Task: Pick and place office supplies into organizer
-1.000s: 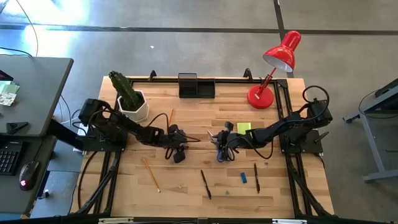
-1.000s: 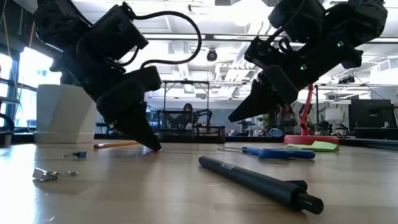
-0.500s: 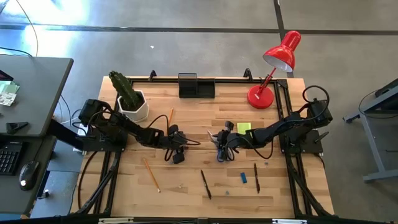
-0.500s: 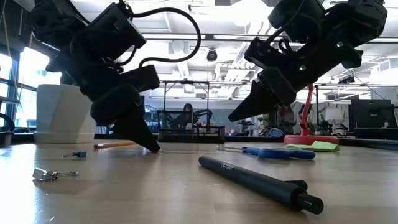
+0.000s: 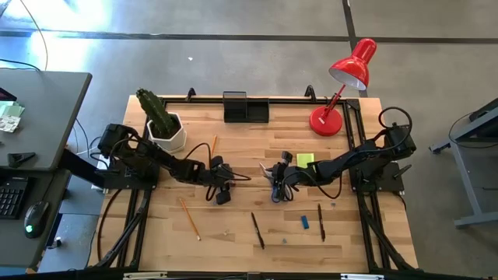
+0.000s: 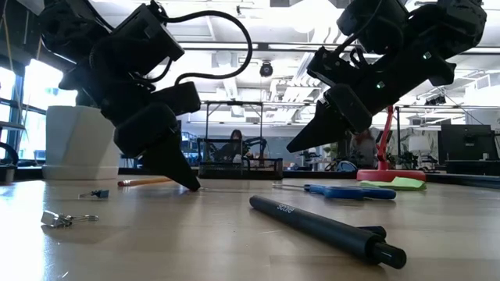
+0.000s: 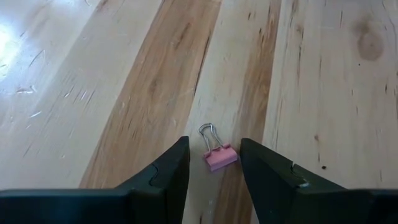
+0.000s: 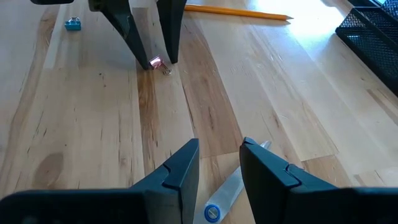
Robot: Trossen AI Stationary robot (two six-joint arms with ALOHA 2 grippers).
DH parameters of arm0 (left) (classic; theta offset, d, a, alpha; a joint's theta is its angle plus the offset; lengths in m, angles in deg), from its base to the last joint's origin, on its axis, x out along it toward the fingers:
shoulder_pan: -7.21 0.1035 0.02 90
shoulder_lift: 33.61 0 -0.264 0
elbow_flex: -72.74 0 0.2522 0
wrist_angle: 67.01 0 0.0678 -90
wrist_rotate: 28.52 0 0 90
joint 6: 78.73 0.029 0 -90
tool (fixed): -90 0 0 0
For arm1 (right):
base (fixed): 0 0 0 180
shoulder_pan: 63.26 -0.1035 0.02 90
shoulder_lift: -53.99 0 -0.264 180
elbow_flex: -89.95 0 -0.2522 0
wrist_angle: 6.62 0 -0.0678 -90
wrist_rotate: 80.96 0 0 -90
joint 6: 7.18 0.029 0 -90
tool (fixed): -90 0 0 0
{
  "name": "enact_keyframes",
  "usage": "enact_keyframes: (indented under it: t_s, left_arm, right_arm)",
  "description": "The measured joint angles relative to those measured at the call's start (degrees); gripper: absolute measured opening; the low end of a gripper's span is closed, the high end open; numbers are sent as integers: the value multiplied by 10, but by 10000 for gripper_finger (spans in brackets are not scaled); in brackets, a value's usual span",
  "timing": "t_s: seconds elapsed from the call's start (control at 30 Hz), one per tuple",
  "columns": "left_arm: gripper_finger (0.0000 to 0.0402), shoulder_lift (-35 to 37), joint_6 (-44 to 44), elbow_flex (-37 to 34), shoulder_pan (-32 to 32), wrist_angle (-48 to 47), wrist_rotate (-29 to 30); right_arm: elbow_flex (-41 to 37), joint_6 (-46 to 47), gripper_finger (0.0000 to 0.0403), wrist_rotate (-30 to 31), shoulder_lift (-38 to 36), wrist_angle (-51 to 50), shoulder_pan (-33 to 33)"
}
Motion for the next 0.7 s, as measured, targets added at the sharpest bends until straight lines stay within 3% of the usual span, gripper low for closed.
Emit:
enact_keyframes:
  t_s: [0.17,0.5,0.7]
  left_arm:
    - [127,0,0,0,0,-1,-2]
    - [57,0,-3,0,-1,-3,-6]
    - [63,0,-11,0,-1,-2,-6]
  right_arm:
    - [0,-2,110,-7,0,0,0]
    - [0,-2,110,-17,0,0,0]
    - [0,-2,110,-17,0,-4,0]
